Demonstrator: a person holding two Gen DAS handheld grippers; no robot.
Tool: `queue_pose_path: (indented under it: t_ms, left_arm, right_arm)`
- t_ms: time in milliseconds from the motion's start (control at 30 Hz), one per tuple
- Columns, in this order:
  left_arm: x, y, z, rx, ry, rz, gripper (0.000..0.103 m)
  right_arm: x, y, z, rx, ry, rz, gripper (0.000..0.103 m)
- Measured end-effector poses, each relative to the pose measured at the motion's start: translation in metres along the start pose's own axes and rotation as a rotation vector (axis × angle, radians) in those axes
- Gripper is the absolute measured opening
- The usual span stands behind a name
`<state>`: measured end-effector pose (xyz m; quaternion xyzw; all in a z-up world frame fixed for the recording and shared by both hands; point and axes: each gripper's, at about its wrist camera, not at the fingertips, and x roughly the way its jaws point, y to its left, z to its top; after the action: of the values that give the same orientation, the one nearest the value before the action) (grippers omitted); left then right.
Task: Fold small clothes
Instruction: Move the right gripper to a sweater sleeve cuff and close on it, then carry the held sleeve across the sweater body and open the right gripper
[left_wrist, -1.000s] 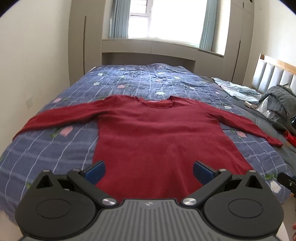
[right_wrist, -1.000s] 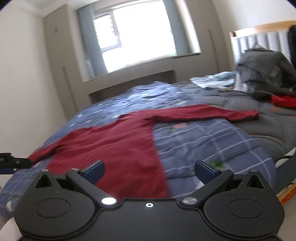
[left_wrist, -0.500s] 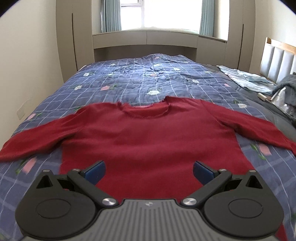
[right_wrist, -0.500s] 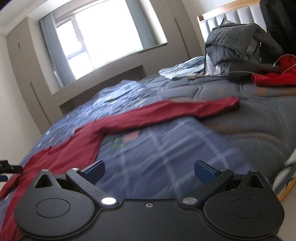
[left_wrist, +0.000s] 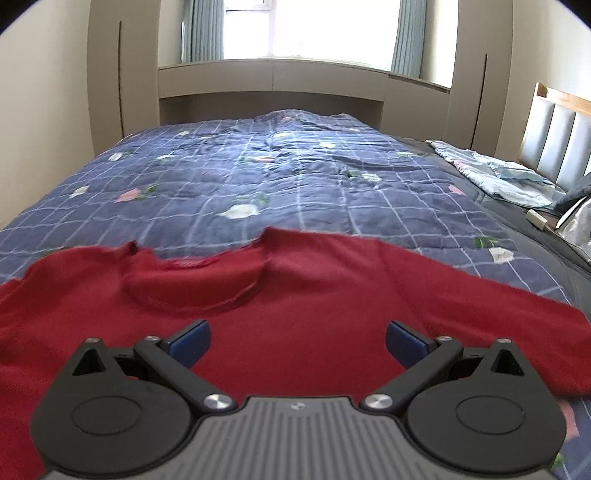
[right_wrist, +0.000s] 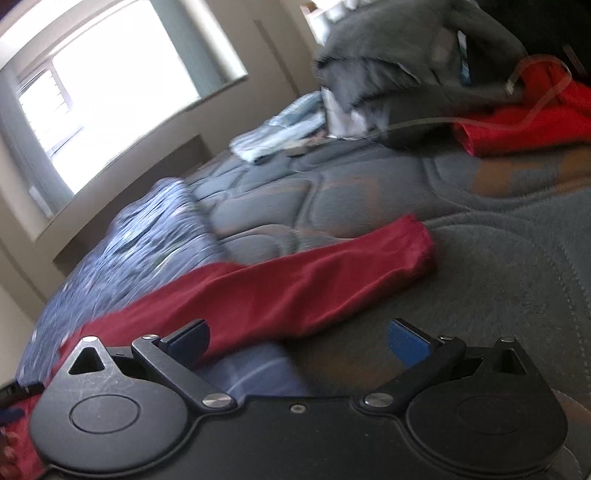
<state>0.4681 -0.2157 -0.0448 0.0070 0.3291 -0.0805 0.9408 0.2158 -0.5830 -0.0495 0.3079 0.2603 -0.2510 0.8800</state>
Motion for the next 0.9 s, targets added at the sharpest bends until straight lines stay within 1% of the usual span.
queue_pose_path:
  t_ms: [67, 133, 233, 300, 333, 400, 433, 500, 533, 567, 633, 667, 733, 833, 900]
  left_arm:
    - [0.015, -0.006, 0.001, 0.005, 0.003, -0.007, 0.103]
    - [0.026, -0.01, -0.002, 0.013, 0.016, -0.01, 0.103]
    - [0.035, -0.01, -0.007, 0.016, 0.046, -0.014, 0.103]
    - [0.035, -0.007, -0.007, 0.004, 0.046, -0.023, 0.103]
    - [0.034, -0.006, -0.006, -0.003, 0.047, -0.028, 0.103]
    - [0.032, -0.002, -0.004, -0.011, 0.056, -0.03, 0.103]
    - [0.031, -0.001, -0.003, -0.012, 0.061, -0.028, 0.103]
    - [0.027, 0.002, 0.0, -0.001, 0.072, -0.011, 0.103]
    - [0.025, 0.003, 0.002, 0.01, 0.081, 0.004, 0.103]
    - [0.024, 0.005, 0.004, 0.02, 0.09, 0.016, 0.103]
    - [0.02, 0.011, 0.01, 0.031, 0.116, 0.032, 0.103]
    - [0.019, 0.014, 0.012, 0.034, 0.127, 0.03, 0.103]
    - [0.014, 0.025, 0.018, 0.031, 0.145, 0.012, 0.103]
    - [0.003, 0.047, 0.026, 0.001, 0.153, -0.014, 0.103]
    - [-0.005, 0.065, 0.03, -0.027, 0.15, -0.032, 0.103]
  right_arm:
    - [0.01, -0.01, 0.007, 0.062, -0.003, -0.016, 0.102]
    - [0.018, -0.019, 0.015, 0.121, -0.017, -0.046, 0.098]
    - [0.023, -0.026, 0.022, 0.161, -0.05, -0.096, 0.091]
    - [0.027, -0.029, 0.027, 0.18, -0.066, -0.133, 0.076]
    - [0.028, -0.031, 0.028, 0.192, -0.069, -0.152, 0.071]
    - [0.031, -0.034, 0.03, 0.219, -0.075, -0.182, 0.047]
    - [0.032, -0.035, 0.031, 0.234, -0.079, -0.202, 0.041]
    - [0.033, -0.037, 0.032, 0.255, -0.087, -0.236, 0.021]
    - [0.034, -0.037, 0.032, 0.254, -0.091, -0.251, 0.016]
    - [0.034, -0.035, 0.033, 0.246, -0.095, -0.268, 0.007]
    - [0.03, -0.026, 0.036, 0.21, -0.118, -0.284, 0.006]
    - [0.026, -0.018, 0.038, 0.171, -0.129, -0.287, 0.006]
    - [0.019, 0.007, 0.05, 0.054, -0.161, -0.285, 0.006]
    - [0.01, 0.058, 0.072, -0.103, -0.219, -0.232, 0.006]
    - [0.005, 0.099, 0.082, -0.197, -0.248, -0.164, 0.006]
